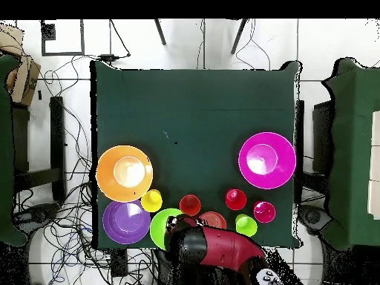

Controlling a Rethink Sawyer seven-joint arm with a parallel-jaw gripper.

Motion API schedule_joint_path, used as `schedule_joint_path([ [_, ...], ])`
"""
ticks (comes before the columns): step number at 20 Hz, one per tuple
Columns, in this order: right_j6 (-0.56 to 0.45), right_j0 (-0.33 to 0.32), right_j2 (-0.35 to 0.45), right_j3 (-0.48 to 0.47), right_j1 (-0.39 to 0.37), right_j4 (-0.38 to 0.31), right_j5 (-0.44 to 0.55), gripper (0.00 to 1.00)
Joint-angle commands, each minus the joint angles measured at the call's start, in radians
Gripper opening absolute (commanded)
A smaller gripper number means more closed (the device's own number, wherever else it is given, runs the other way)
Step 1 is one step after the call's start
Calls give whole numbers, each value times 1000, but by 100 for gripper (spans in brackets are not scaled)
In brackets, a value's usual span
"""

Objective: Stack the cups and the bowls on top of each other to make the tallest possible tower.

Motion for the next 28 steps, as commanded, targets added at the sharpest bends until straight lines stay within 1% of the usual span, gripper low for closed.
schedule_joint_path([
  [1,91,-16,61,-21,77,-63,-80,100],
  [8,83,-33,63,-38,91,-83,-71,100],
  [19,79,-35,54,-76,112,-104,-66,100],
  [20,75,-30,49,-89,110,-105,-53,100],
  [24,70,-35,40,-104,125,-125,-66,100],
  [28,68,-37,26,-107,125,-151,-75,100],
])
